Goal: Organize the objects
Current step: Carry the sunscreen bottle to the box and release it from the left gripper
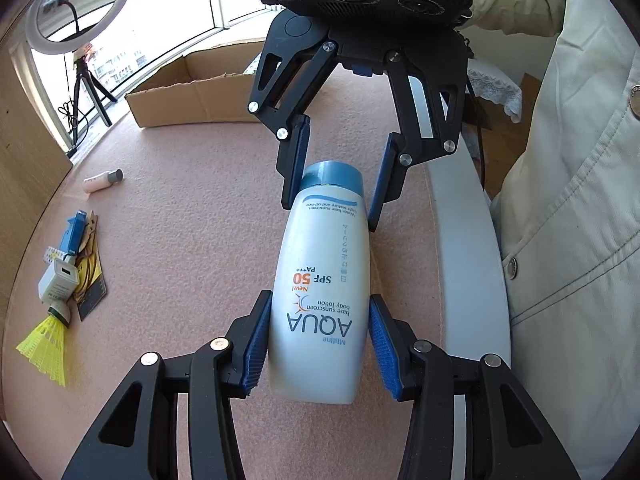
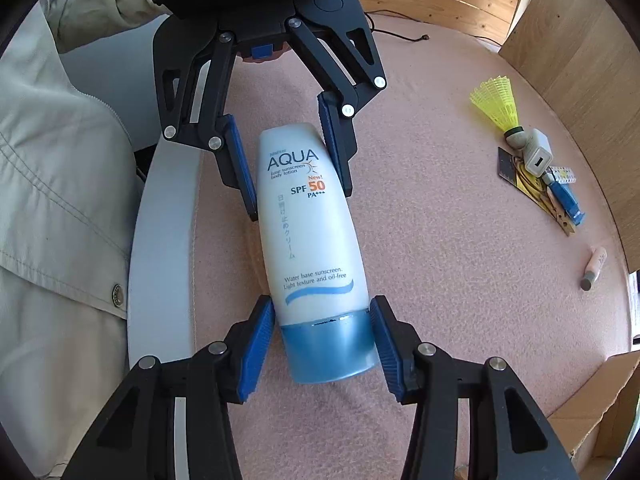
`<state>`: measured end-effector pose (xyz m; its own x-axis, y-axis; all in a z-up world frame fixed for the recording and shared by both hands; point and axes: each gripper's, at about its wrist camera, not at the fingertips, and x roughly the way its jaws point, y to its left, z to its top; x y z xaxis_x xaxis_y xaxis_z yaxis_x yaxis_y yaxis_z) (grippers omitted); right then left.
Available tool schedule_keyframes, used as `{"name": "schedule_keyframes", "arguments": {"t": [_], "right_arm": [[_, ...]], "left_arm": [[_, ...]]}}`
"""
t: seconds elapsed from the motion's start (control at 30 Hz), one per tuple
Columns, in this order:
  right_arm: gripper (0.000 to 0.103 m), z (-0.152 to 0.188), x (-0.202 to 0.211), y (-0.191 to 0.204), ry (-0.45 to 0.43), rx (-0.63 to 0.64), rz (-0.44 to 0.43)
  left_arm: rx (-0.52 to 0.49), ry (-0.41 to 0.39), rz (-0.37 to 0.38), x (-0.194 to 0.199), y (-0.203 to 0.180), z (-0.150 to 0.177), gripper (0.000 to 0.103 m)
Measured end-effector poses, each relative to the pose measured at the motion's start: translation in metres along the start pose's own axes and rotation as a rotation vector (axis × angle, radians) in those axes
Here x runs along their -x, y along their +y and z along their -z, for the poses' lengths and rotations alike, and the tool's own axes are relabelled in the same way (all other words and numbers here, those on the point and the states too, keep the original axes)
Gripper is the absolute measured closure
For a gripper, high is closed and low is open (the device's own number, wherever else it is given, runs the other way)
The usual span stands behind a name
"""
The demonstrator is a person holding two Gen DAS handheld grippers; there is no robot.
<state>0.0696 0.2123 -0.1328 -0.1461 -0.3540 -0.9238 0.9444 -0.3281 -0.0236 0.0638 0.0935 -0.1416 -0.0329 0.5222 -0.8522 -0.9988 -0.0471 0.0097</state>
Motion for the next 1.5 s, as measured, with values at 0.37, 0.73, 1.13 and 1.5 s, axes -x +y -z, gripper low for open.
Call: {"name": "schedule_keyframes", "arguments": {"t": [0.37,0.73,1.13,1.5], "right_arm": [[0.058,-0.015,0.035,-0.012,-0.052,0.037,0.099],[0.058,-0.009,0.077,-0.032,-0.089,0.074,0.159],[0.058,0.067,0.12,-0.065,-0.156,0.145,0.134],[0.058,0.135,0.163,-0.095,-0.131,0.044,0.218]], "left_arm": [[-0.066,-0.009,-0.089,0.041,0.009,-0.04,0.053],[-0.078,0.002,-0.154,0.057,0.021,-0.085,0.053],[-0.04,0.068,-0.202,0.01,0.025,-0.19,0.053],[-0.155,0.035,-0.145,-0.037,0.042,-0.279,0.053]]}}
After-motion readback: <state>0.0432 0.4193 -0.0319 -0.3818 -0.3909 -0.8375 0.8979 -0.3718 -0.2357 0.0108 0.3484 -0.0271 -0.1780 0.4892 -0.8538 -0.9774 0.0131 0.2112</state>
